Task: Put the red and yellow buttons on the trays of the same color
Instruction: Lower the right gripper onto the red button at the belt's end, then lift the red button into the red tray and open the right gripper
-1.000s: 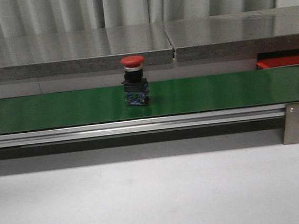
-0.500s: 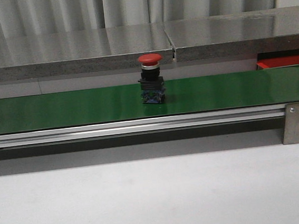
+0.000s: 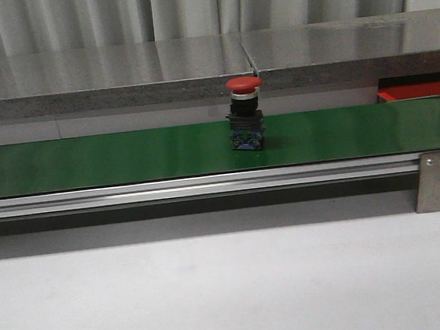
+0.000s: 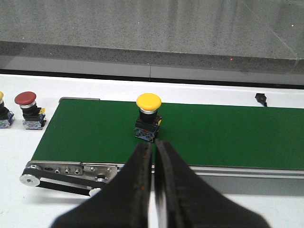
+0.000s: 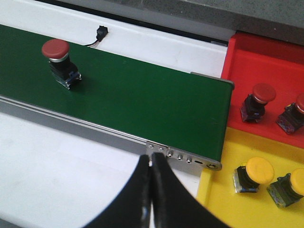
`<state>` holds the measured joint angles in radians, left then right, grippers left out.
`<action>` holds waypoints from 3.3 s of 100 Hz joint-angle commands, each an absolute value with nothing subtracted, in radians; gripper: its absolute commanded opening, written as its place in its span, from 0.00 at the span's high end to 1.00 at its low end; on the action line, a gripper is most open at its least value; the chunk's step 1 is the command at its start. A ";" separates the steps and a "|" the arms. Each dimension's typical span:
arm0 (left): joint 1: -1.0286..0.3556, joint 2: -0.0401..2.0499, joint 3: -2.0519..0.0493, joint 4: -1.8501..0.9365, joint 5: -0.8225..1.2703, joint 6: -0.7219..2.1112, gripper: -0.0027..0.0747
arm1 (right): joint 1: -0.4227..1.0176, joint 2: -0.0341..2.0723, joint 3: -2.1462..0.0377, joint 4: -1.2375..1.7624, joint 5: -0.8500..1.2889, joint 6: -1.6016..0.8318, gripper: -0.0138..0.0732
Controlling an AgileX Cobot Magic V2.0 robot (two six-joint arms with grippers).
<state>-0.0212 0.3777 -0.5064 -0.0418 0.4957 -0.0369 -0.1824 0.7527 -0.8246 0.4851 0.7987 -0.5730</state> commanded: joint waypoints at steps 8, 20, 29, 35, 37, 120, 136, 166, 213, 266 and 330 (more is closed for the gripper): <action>-0.029 0.383 -0.529 -0.052 0.433 -0.036 0.99 | -0.181 0.748 -0.851 0.511 0.743 -0.582 0.92; -0.029 0.383 -0.529 -0.052 0.433 -0.036 0.99 | -0.181 0.748 -0.851 0.511 0.743 -0.582 0.92; -0.029 0.383 -0.529 -0.052 0.433 -0.036 0.99 | -0.181 0.748 -0.851 0.511 0.743 -0.582 0.92; -0.029 0.383 -0.529 -0.052 0.433 -0.036 0.99 | -0.181 0.748 -0.851 0.511 0.743 -0.582 0.92; -0.029 0.383 -0.529 -0.052 0.433 -0.036 0.99 | -0.181 0.748 -0.851 0.511 0.743 -0.582 0.92; -0.029 0.383 -0.529 -0.052 0.433 -0.036 0.99 | -0.181 0.751 -0.851 0.570 0.809 -0.578 0.11; -0.029 0.383 -0.529 -0.052 0.433 -0.036 0.99 | -0.181 0.813 -0.855 0.600 0.783 -0.578 0.11; -0.029 0.383 -0.529 -0.052 0.433 -0.036 0.99 | -0.137 1.087 -0.923 0.600 0.702 -0.656 0.11; -0.029 0.383 -0.529 -0.052 0.433 -0.036 0.99 | 0.000 1.484 -1.105 0.599 0.563 -0.765 0.11; -0.029 0.383 -0.529 -0.052 0.433 -0.036 0.99 | 0.009 1.680 -1.231 0.594 0.511 -0.769 0.45; -0.029 0.383 -0.529 -0.052 0.433 -0.036 0.99 | -0.190 1.676 -1.470 0.589 0.526 -0.750 0.91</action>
